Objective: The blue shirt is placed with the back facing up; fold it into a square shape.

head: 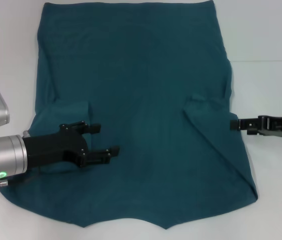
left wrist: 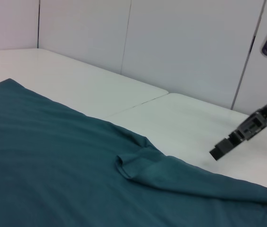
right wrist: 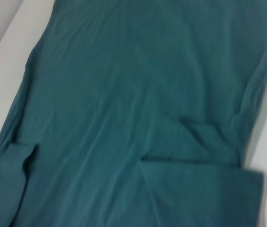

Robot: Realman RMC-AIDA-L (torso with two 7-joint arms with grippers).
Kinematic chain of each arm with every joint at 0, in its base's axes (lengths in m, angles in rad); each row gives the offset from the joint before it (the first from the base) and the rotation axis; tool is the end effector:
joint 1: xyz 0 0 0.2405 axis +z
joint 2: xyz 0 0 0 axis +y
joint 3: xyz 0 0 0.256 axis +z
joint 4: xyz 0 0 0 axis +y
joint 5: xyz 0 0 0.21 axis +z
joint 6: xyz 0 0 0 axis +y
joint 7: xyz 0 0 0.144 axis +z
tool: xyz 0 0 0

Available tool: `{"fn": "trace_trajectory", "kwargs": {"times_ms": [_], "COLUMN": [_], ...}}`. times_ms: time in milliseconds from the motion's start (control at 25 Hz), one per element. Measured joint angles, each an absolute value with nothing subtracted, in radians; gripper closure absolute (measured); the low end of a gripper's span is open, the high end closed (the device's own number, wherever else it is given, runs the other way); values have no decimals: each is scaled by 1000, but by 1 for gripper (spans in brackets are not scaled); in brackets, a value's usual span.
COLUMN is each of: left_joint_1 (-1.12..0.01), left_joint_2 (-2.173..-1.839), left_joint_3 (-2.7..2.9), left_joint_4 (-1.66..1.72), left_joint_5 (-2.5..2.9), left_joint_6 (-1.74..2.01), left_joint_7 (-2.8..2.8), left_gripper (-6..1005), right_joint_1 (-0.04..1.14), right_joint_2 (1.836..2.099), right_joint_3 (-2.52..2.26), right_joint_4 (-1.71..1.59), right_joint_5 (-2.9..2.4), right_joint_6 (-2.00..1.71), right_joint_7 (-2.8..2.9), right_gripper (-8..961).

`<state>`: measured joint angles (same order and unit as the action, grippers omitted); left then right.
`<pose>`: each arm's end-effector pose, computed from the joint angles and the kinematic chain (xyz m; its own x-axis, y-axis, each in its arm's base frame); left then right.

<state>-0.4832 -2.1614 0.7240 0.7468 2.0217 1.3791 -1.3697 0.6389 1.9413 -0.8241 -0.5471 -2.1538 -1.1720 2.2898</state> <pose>-0.2685 0.3354 -0.0202 0.8184 0.3362 0.4660 0.4955 -0.8236 -0.2761 0.3032 0.3884 0.0241 0.2692 -0.8590 -0.4355 -0.9627 -0.2281 -0.1453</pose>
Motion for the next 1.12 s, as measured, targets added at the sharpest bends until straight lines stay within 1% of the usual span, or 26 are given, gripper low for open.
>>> {"fn": "trace_trajectory", "kwargs": {"times_ms": [200,400,640,840,1120], "left_joint_1": [-483,-483,-483,-483,-483], "left_joint_2": [-2161,-2161,-2160,-2160,-2160], "left_joint_3": [724,724,724,724,724], "left_joint_4": [747,747,747,747,747], "left_joint_5": [2022,2022,2022,2022,2022], "left_joint_6": [1378,1376,1376,1376,1367], "left_joint_7": [-1370,-1366,-1363,-1363,-1362], "left_gripper": [125,125,124,124,125], "right_joint_1": [615,591,582,582,582], "right_joint_2": [1939,1943,1953,1968,1976], "right_joint_3": [-823,-810,-803,-803,-804], "right_joint_4": [-546,-545,-545,-544,-543], "right_joint_5": [-2154,-2153,-2153,-2153,-2150], "right_joint_6": [-1208,-1221,-1227,-1221,-1224], "right_joint_7": [2311,2319,2319,2319,2319], "right_gripper": [216,215,216,218,220]}}
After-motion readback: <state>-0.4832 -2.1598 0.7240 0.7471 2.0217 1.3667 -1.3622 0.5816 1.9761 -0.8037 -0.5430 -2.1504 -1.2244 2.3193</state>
